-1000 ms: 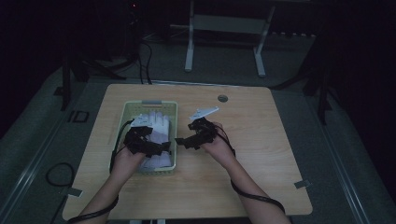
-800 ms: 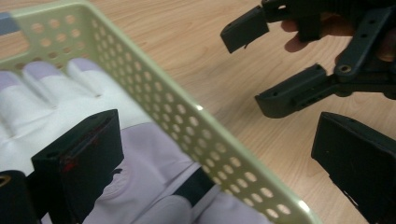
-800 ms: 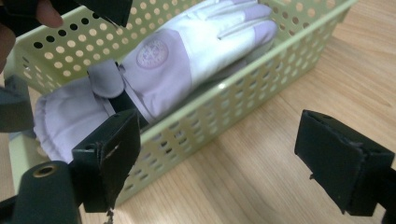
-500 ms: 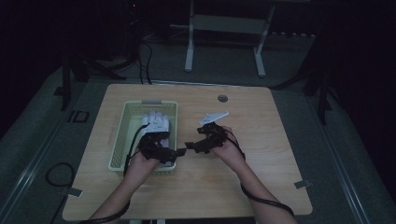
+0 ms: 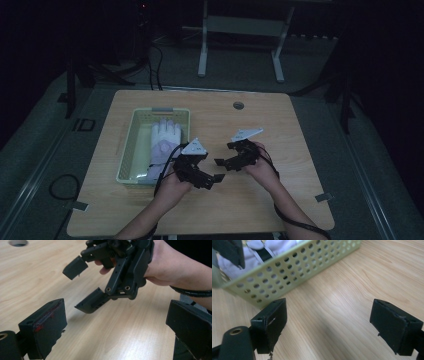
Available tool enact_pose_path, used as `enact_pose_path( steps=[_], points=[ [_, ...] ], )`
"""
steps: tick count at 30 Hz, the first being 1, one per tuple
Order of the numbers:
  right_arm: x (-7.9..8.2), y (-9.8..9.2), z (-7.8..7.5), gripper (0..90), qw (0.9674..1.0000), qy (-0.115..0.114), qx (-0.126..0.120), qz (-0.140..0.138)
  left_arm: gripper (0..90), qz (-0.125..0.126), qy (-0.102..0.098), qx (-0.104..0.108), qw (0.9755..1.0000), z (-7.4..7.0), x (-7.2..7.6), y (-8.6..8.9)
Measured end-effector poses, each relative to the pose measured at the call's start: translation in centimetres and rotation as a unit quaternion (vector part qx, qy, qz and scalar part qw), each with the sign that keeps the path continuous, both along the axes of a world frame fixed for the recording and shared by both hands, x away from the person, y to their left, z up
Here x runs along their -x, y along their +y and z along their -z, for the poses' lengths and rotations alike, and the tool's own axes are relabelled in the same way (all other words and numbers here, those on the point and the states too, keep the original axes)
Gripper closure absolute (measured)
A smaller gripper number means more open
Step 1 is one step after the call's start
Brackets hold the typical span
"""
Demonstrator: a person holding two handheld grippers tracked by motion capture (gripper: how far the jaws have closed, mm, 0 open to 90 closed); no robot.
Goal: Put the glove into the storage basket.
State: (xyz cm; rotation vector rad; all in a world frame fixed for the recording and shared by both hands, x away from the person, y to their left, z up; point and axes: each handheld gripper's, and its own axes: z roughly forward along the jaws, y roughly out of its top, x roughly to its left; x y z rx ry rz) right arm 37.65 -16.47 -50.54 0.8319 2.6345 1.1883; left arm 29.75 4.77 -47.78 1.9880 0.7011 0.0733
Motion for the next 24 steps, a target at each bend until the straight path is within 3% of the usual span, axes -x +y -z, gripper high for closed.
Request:
enact_pose_path(
  steps=[10, 14, 24],
  points=[
    [1.3, -3.4, 2.0, 14.0, 1.0000, -0.005, -0.001, 0.005, 3.2, 0.032, 0.010, -0.006, 0.9994, 2.2, 1.1, -2.7],
    [1.7, -4.4, 2.9, 14.0, 0.9998, -0.005, 0.017, 0.009, 3.2, 0.044, 0.017, -0.006, 0.9989, 3.4, 1.3, -3.5],
    [2.9, -7.0, 4.4, 14.1, 0.9994, 0.001, 0.018, 0.030, 3.2, 0.071, 0.010, -0.015, 0.9973, 6.0, 2.0, -5.5]
  ],
)
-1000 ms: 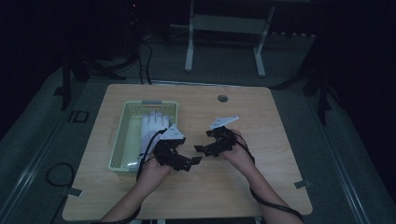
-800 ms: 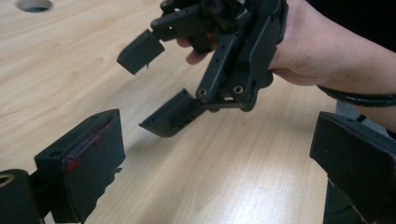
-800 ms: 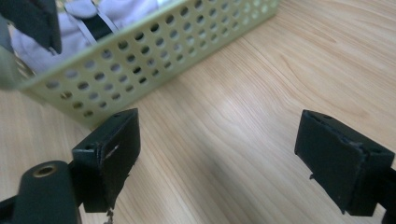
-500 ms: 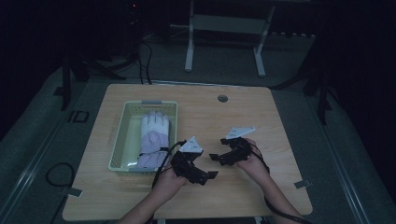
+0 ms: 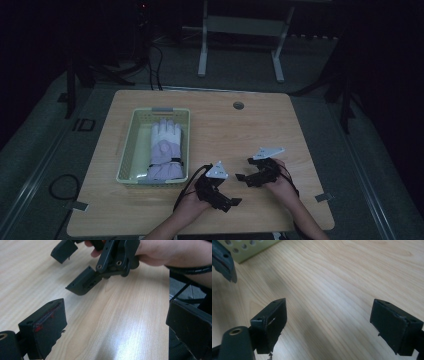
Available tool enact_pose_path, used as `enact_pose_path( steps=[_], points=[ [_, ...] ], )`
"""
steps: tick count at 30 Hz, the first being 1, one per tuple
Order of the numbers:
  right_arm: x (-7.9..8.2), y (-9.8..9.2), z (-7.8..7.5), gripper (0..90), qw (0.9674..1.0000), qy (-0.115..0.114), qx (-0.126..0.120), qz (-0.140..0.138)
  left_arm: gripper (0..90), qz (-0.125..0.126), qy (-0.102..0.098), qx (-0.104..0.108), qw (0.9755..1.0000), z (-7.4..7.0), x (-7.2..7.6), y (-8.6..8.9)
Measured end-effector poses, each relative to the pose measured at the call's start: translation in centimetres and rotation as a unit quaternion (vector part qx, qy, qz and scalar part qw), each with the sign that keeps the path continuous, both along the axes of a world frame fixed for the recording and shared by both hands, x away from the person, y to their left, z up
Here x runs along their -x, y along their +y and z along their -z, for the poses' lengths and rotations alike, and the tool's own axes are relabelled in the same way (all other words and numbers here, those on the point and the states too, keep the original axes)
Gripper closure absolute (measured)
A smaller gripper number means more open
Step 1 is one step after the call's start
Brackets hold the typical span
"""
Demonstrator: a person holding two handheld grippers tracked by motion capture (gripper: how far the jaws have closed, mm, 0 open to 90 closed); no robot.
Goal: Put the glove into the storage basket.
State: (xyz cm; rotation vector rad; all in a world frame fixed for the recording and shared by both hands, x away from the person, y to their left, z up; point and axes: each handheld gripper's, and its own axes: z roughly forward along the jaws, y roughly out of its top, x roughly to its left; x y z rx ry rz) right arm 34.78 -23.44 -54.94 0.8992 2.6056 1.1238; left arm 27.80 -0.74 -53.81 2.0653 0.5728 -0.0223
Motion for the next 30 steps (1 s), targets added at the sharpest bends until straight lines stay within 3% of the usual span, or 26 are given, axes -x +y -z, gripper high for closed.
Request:
enact_pose_path(
  steps=[7, 16, 24, 30],
  points=[
    [0.9, -1.4, 0.6, 14.1, 1.0000, 0.000, 0.004, 0.006, 3.2, 0.004, -0.001, -0.009, 1.0000, 1.3, 0.0, -0.6],
    [1.6, -3.3, 0.9, 14.1, 0.9997, -0.017, -0.001, 0.019, 3.3, -0.005, -0.007, -0.014, 0.9999, 2.6, -0.1, -0.5],
    [1.4, -3.7, 1.2, 14.1, 0.9995, -0.023, 0.003, 0.022, 3.2, -0.003, -0.024, -0.020, 0.9995, 2.8, 0.5, -0.5],
    [1.3, -3.8, 1.4, 14.1, 0.9993, -0.024, 0.006, 0.027, 3.3, -0.001, -0.020, -0.016, 0.9997, 2.9, 0.5, -0.4]
  ],
)
